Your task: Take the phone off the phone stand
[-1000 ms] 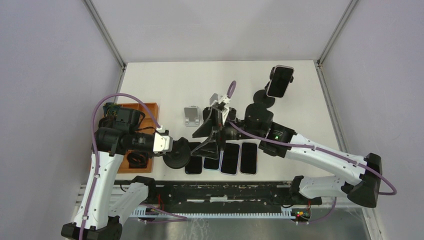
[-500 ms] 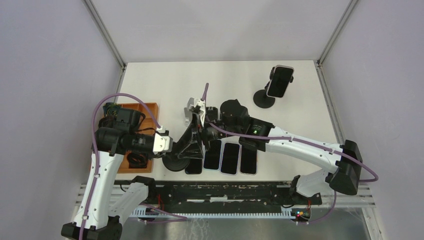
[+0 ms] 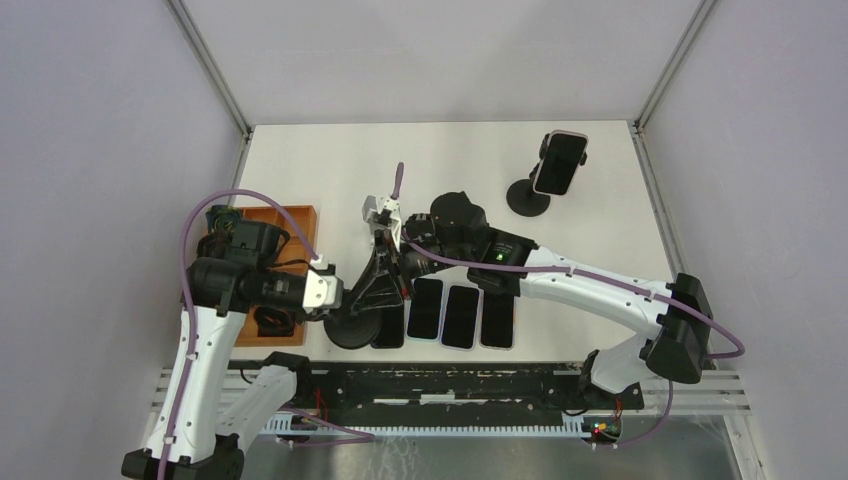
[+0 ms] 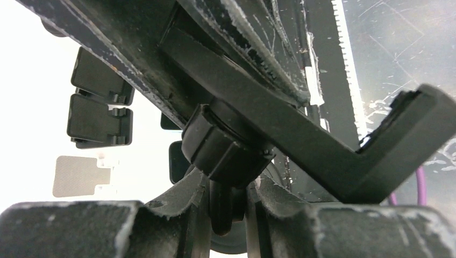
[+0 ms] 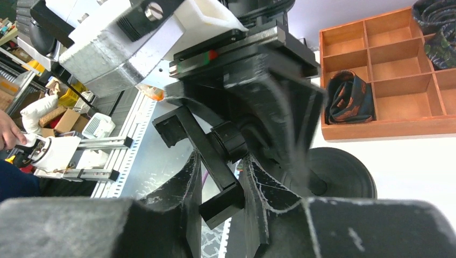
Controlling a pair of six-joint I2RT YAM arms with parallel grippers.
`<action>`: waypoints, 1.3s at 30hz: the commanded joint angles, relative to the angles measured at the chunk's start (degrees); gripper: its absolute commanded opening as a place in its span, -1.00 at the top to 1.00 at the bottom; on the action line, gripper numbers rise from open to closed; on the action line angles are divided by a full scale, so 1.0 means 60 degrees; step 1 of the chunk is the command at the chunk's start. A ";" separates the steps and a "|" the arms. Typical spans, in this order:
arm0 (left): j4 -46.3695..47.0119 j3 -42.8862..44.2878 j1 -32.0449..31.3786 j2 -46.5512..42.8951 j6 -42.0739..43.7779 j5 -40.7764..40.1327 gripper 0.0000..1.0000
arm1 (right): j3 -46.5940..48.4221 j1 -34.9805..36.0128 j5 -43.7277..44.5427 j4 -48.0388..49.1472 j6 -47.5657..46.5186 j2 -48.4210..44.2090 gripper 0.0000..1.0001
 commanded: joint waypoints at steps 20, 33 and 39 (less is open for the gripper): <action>0.3597 0.0632 -0.0003 -0.0732 -0.4057 -0.1458 -1.00 | 0.0568 -0.3086 0.0060 0.0147 0.0282 -0.1038 1.00; 0.3565 0.0556 -0.0003 -0.1099 -0.4394 -0.1758 -1.00 | 0.3796 -0.5434 0.1138 -0.0435 -0.0452 0.1940 1.00; 0.3420 0.0337 -0.0003 -0.1252 -0.4442 -0.1674 -1.00 | 0.4608 -0.5676 0.1708 -0.0079 -0.0948 0.3612 1.00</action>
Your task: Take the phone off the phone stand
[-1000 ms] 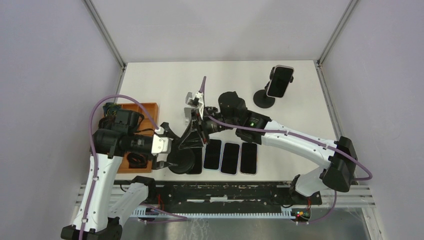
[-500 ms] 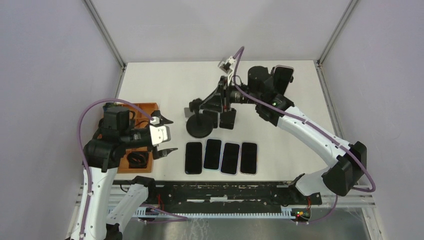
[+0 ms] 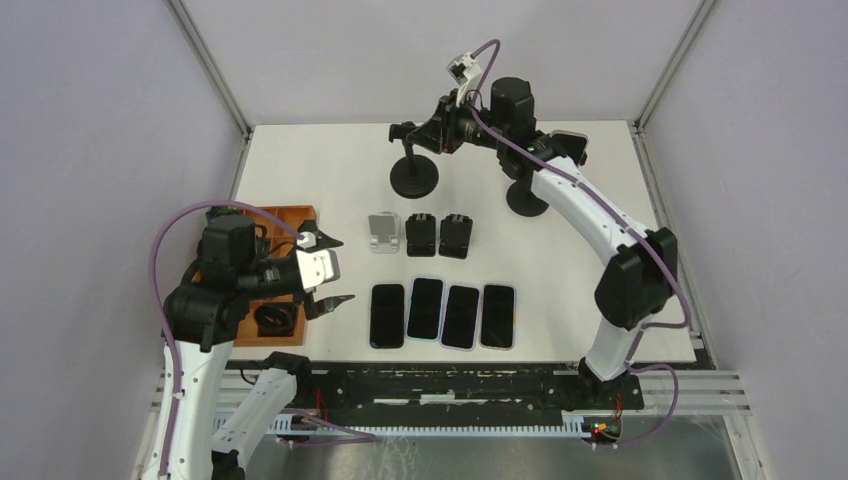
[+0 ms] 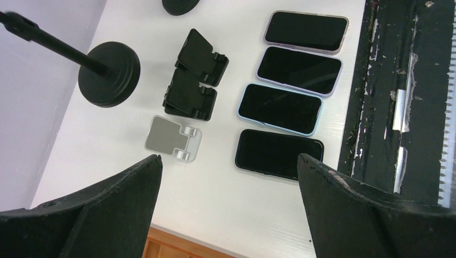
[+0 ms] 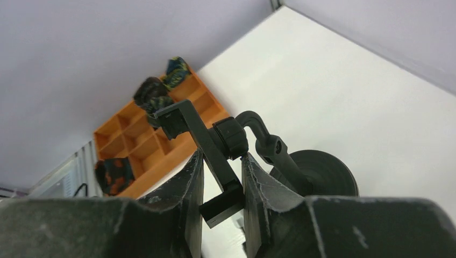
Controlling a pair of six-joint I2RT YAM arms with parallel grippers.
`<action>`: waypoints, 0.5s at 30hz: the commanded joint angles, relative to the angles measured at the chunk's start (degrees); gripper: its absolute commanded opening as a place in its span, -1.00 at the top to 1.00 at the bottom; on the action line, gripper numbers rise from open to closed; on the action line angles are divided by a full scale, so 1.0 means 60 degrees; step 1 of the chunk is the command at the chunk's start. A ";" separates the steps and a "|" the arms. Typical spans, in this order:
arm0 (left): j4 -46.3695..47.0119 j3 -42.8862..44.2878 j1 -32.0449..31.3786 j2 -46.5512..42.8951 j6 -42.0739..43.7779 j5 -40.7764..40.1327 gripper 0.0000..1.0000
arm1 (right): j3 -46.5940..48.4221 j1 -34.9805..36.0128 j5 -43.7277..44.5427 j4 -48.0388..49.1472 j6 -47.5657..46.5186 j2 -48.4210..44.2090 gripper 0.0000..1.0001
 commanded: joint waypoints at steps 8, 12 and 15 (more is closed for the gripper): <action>-0.0292 -0.0478 -0.0003 -0.0493 -0.0198 0.0218 -1.00 | 0.0416 -0.0446 0.0675 0.2990 -0.0005 0.2016 1.00; -0.0325 -0.0603 0.0001 -0.0511 -0.0135 0.0237 -1.00 | 0.0564 -0.0601 0.0596 0.3963 0.0682 0.2714 1.00; -0.0342 -0.0641 -0.0010 -0.0490 -0.0066 0.0247 -1.00 | 0.0910 -0.0644 0.0505 0.4256 0.1012 0.3226 1.00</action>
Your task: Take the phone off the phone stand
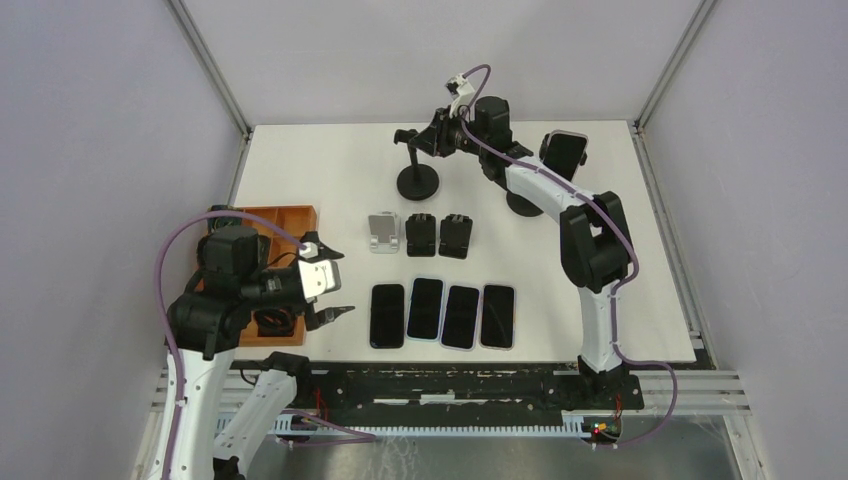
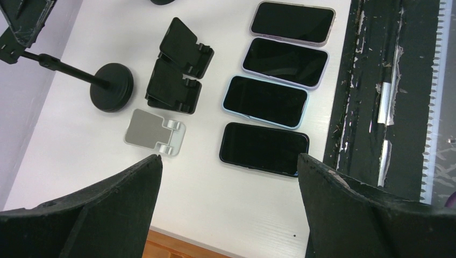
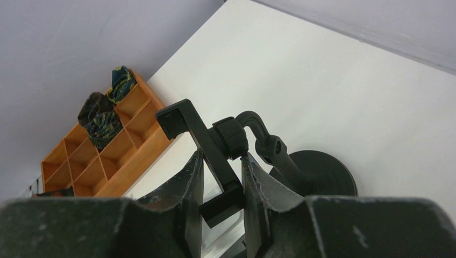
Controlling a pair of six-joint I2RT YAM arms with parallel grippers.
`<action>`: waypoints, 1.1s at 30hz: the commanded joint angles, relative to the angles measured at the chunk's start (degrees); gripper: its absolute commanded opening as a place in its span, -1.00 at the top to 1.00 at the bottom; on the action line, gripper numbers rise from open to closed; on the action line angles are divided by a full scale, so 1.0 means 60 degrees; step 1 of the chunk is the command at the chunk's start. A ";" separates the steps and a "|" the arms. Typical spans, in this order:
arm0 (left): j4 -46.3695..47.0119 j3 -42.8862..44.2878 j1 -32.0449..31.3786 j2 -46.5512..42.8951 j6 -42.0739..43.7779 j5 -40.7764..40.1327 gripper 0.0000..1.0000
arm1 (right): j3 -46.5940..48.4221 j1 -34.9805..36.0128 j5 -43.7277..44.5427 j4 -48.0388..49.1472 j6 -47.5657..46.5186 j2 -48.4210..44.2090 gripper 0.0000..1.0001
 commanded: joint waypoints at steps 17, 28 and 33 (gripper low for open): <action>-0.0076 -0.0162 -0.0003 0.0102 0.0027 0.0414 -1.00 | 0.1297 -0.0171 0.0238 0.0757 -0.0775 0.0052 -0.73; -0.0010 0.0074 -0.0003 0.0256 -0.0079 0.0636 -1.00 | -0.1999 -0.1212 0.1655 -0.0547 -0.1666 -0.5037 -0.96; 0.0178 0.0202 -0.0003 0.0275 -0.0230 0.0512 -1.00 | -0.4226 -0.2693 0.3313 -0.1634 -0.1672 -0.7340 -0.96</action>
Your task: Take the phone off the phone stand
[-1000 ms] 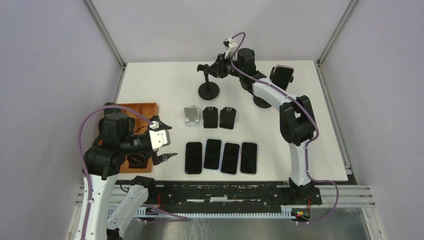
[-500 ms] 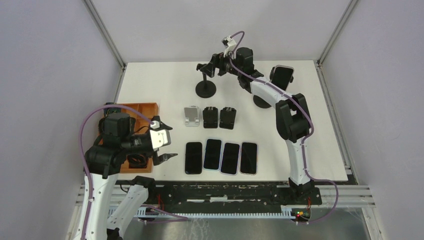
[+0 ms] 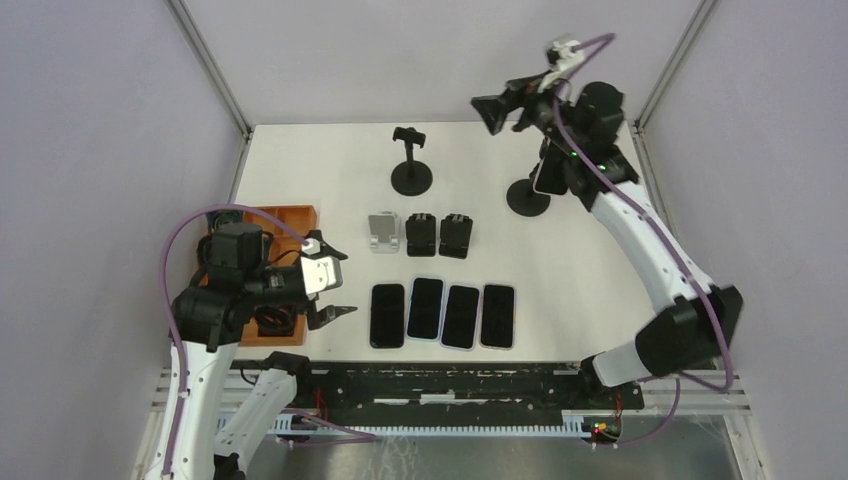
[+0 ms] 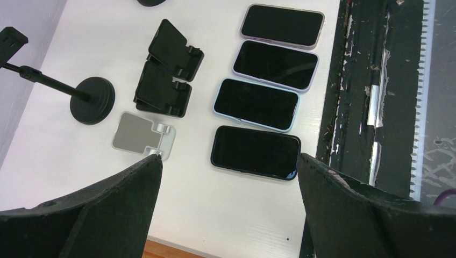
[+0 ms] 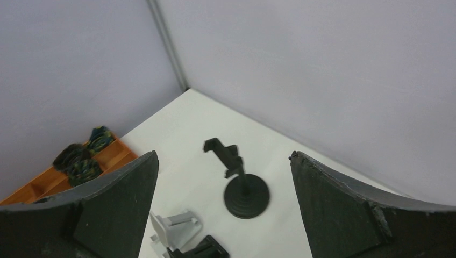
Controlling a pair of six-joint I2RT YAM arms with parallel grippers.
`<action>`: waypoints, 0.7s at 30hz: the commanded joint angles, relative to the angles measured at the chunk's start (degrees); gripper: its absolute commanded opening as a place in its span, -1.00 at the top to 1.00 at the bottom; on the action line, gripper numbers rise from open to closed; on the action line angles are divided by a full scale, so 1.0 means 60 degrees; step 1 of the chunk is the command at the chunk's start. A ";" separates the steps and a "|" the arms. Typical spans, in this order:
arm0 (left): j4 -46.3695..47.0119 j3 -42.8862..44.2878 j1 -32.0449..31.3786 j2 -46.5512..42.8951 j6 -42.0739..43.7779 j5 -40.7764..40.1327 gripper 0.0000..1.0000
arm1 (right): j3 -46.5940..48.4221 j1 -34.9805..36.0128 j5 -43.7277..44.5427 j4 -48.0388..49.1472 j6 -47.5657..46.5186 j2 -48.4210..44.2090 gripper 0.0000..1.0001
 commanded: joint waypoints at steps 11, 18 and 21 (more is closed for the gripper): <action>0.0425 0.0345 -0.0003 0.0245 -0.0515 0.0483 -1.00 | -0.4140 -0.3385 0.0880 -0.0547 0.0691 -0.2582 -0.96; 0.0416 0.0373 -0.0003 0.0193 -0.0516 0.0382 -1.00 | -0.4593 -0.3682 -0.0306 0.0941 0.1317 -0.1768 -0.96; 0.0417 0.0361 -0.0003 0.0190 -0.0512 0.0359 -1.00 | -0.4240 -0.3679 -0.1111 0.1295 0.1532 -0.1115 -0.96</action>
